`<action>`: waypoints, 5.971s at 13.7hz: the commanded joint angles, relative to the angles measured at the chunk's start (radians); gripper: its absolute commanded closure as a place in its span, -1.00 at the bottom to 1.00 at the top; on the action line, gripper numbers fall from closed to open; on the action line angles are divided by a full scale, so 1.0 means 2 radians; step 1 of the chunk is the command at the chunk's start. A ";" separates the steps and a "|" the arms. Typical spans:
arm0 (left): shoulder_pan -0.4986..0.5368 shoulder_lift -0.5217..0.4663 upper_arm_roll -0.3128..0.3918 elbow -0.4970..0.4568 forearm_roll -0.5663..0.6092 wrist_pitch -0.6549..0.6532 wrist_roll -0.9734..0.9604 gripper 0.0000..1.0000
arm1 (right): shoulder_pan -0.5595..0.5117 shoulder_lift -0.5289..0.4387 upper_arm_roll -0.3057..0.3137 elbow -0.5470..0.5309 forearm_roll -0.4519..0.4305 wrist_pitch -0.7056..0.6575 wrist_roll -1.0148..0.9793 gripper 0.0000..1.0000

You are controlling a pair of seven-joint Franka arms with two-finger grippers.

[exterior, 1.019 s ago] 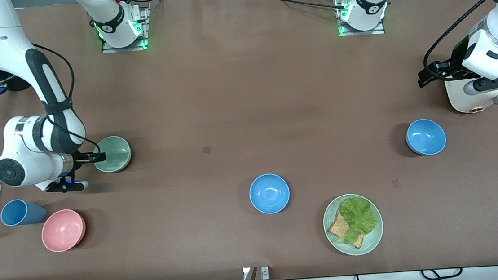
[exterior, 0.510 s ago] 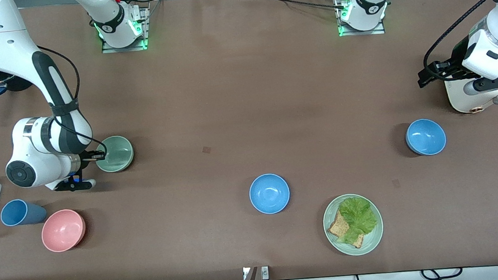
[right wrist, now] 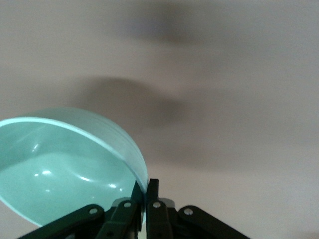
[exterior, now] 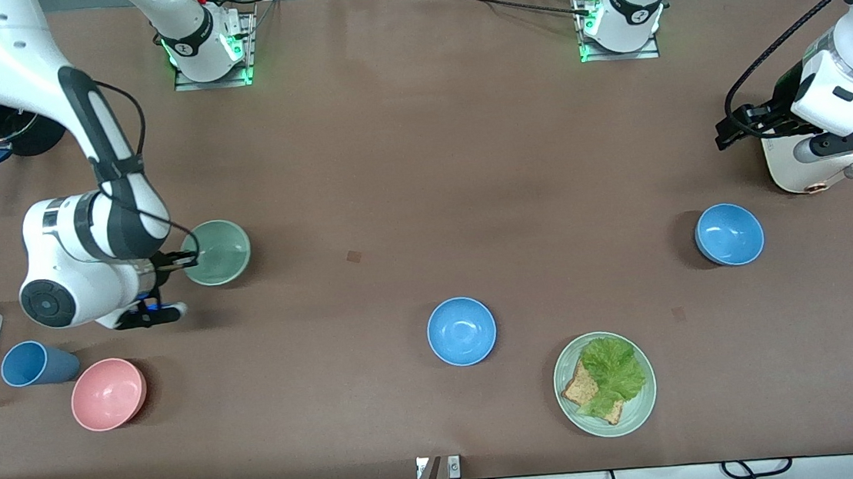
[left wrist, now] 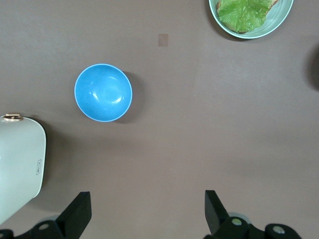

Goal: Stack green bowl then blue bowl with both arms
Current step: 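Carry the green bowl with the right gripper to the table's middle, then release the green bowl with the right gripper while the left gripper reaches the blue bowl, then grasp the blue bowl's rim with the left gripper and lift it, then carry the blue bowl with the left gripper over the green bowl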

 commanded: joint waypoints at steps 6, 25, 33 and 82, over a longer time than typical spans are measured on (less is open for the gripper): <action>0.001 0.004 0.001 0.011 -0.010 -0.007 0.012 -1.00 | 0.155 0.048 0.052 0.040 0.033 0.092 0.137 1.00; 0.062 0.156 0.003 0.024 0.058 0.077 0.132 -1.00 | 0.176 -0.013 0.047 0.089 0.061 0.086 0.316 -1.00; 0.137 0.271 -0.002 0.026 0.079 0.211 0.267 -1.00 | 0.017 -0.086 0.042 0.089 -0.030 0.015 0.225 -1.00; -0.036 0.225 -0.302 -0.135 -0.063 0.449 -0.476 0.99 | -0.047 -0.274 -0.037 -0.049 -0.023 -0.003 -0.020 -1.00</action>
